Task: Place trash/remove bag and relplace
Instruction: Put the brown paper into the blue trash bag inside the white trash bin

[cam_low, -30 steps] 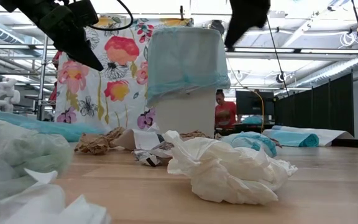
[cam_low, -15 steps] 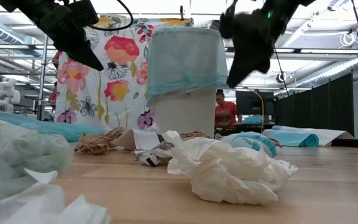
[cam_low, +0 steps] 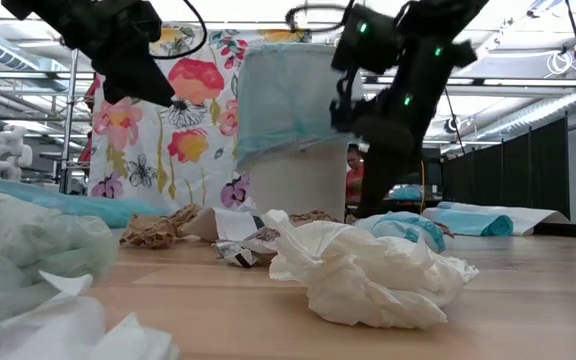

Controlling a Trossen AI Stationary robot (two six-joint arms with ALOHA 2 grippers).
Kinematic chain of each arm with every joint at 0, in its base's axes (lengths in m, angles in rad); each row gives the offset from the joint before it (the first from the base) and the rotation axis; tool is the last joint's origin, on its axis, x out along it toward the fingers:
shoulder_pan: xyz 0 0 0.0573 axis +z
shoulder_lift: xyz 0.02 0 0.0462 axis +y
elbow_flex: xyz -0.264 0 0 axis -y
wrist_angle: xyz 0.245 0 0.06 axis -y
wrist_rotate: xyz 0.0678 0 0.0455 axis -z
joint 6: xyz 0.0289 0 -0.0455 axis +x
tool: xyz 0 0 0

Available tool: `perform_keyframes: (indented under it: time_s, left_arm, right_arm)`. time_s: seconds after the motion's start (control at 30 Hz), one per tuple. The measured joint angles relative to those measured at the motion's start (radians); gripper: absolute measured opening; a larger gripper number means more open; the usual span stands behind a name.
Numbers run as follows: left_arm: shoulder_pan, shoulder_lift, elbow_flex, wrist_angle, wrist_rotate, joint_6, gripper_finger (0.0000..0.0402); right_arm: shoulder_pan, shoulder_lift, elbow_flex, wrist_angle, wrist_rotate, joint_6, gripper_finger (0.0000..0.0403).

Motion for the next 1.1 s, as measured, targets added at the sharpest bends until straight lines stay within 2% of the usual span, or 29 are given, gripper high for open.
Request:
perform_keyframes:
  time_s: [0.13, 0.2, 0.27, 0.37, 0.5, 0.63, 0.8, 0.97, 1.1]
  left_arm:
    - [0.000, 0.000, 0.000, 0.015, 0.000, -0.006, 0.0117]
    - [0.000, 0.000, 0.000, 0.013, 0.001, -0.006, 0.0117]
    - [0.000, 0.000, 0.000, 0.013, 0.001, -0.006, 0.0117]
    - [0.000, 0.000, 0.000, 0.016, 0.002, -0.006, 0.0117]
    - [0.000, 0.000, 0.000, 0.029, 0.003, -0.006, 0.0117]
    - [0.000, 0.000, 0.000, 0.031, -0.001, -0.003, 0.0117]
    - [0.000, 0.000, 0.000, 0.030, -0.004, 0.000, 0.0117]
    - [0.000, 0.000, 0.000, 0.030, -0.006, 0.000, 0.0117]
    - [0.000, 0.000, 0.000, 0.030, -0.008, 0.000, 0.0117]
  right_arm:
    - [0.000, 0.084, 0.000, 0.027, -0.005, 0.005, 0.0149]
    - [-0.001, 0.109, 0.005, 0.043, -0.064, 0.023, 0.0138]
    - [-0.002, 0.129, 0.008, 0.039, -0.132, 0.047, 0.0105]
    - [0.026, 0.119, 0.007, 0.012, -0.174, 0.087, 0.0026]
    - [0.057, 0.041, 0.016, -0.111, -0.193, 0.146, 0.0007]
    - [0.069, -0.084, 0.114, -0.260, -0.144, 0.183, 0.0003]
    - [0.069, -0.175, 0.271, -0.422, -0.071, 0.187, 0.0001]
    - [0.054, -0.206, 0.478, -0.511, 0.050, 0.103, 0.0001]
    - [0.013, -0.215, 0.643, -0.504, 0.094, -0.010, 0.0000]
